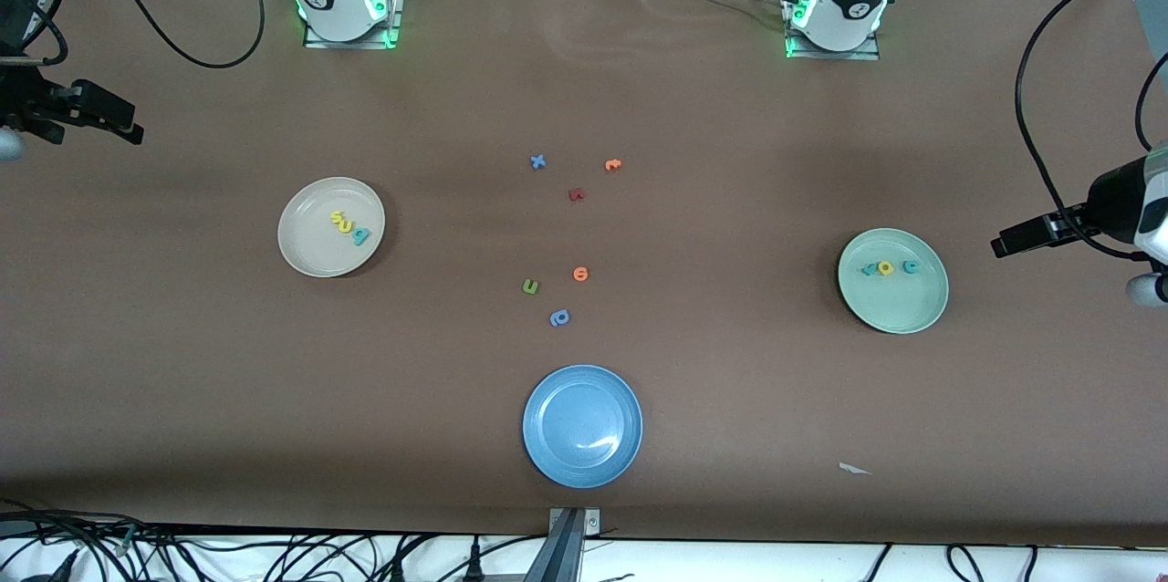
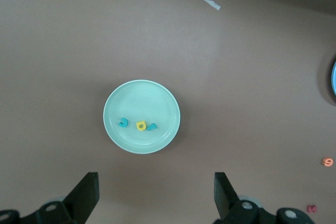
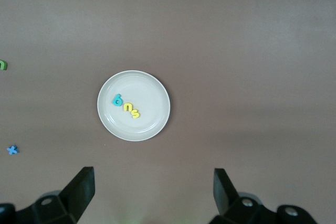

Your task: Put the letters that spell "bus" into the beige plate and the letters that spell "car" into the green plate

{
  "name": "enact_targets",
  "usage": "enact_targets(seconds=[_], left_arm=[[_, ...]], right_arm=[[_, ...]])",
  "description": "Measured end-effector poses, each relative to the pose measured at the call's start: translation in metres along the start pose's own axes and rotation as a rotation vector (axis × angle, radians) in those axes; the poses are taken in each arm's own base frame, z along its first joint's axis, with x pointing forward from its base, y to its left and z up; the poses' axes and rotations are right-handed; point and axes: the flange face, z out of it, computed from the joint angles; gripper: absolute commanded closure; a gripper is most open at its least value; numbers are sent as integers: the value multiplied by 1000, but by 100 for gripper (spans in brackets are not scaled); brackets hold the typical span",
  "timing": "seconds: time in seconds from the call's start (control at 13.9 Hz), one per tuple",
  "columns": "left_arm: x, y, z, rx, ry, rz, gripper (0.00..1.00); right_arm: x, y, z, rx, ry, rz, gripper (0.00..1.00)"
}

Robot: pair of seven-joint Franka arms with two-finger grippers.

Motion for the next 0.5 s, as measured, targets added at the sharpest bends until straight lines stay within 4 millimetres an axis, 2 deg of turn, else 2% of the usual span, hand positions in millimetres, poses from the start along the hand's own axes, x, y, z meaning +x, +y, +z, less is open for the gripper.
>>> enact_targets(seconds=[0.5], left_arm=[[-7, -8, 5, 3, 2, 103, 0]], right_arm=[[0, -3, -1, 0, 1, 5, 0]])
